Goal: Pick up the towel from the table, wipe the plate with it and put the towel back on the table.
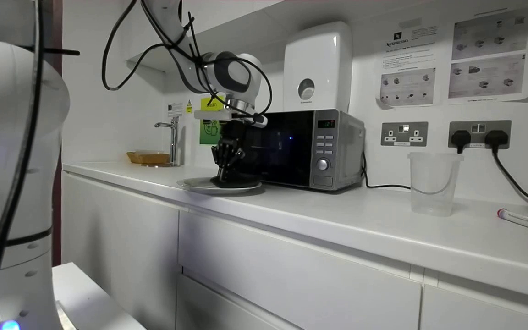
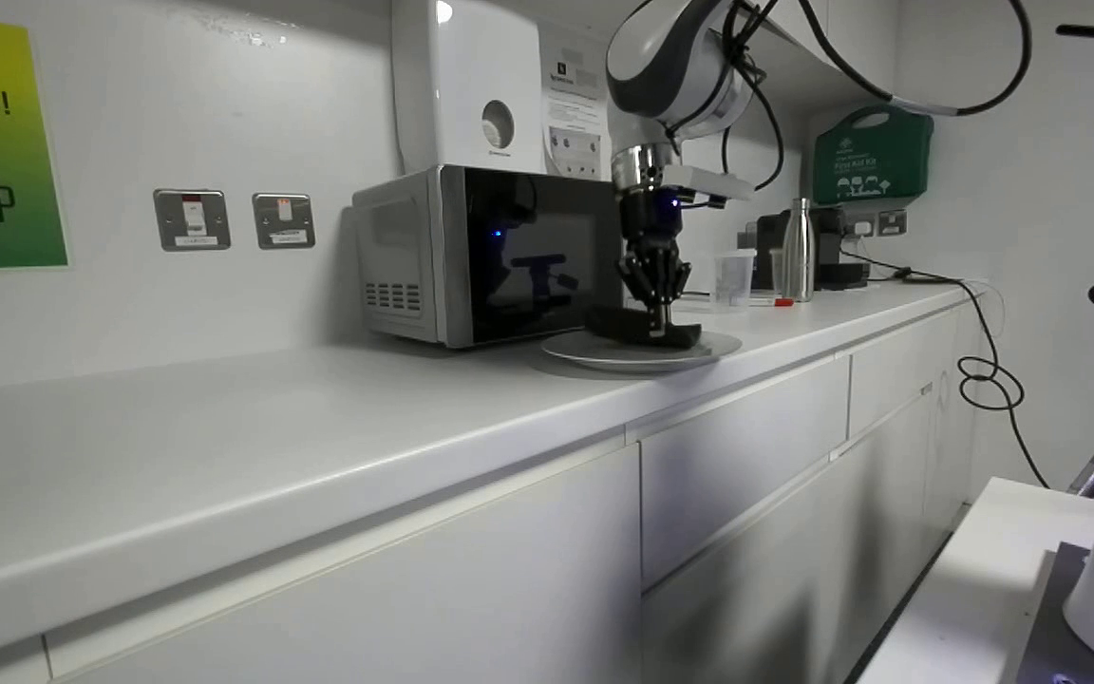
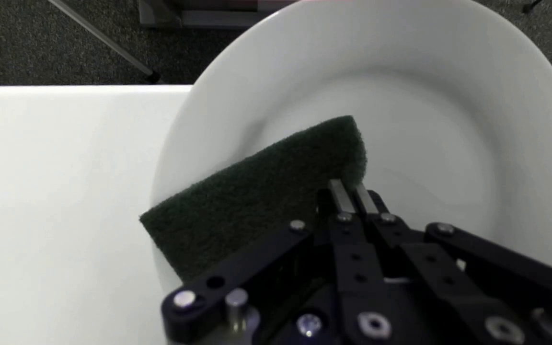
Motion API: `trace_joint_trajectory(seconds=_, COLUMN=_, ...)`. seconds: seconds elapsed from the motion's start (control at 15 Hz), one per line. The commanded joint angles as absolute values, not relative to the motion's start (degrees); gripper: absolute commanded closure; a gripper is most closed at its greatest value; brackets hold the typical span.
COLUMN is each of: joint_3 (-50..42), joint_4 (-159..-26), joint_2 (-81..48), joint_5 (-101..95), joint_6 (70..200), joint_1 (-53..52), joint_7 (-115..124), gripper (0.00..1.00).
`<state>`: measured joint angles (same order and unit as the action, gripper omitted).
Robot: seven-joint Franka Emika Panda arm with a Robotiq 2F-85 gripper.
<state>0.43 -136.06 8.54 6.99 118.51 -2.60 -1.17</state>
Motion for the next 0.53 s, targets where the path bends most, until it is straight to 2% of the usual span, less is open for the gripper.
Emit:
trace_joint_trajectory(seconds=0.0, joint_3=0.56, joint_4=-138.71, joint_2=12.40, joint_5=6.12, joint_6=115.80, joint_1=-2.30, joint_7=-3.19, gripper=0.99)
trace_joint_trajectory(seconds=0.47, joint_3=1.42, joint_4=-141.32, joint_2=15.15, joint_5=6.99, joint_6=113.84, joint_1=-3.65, joint_7=-4.71, gripper=0.99)
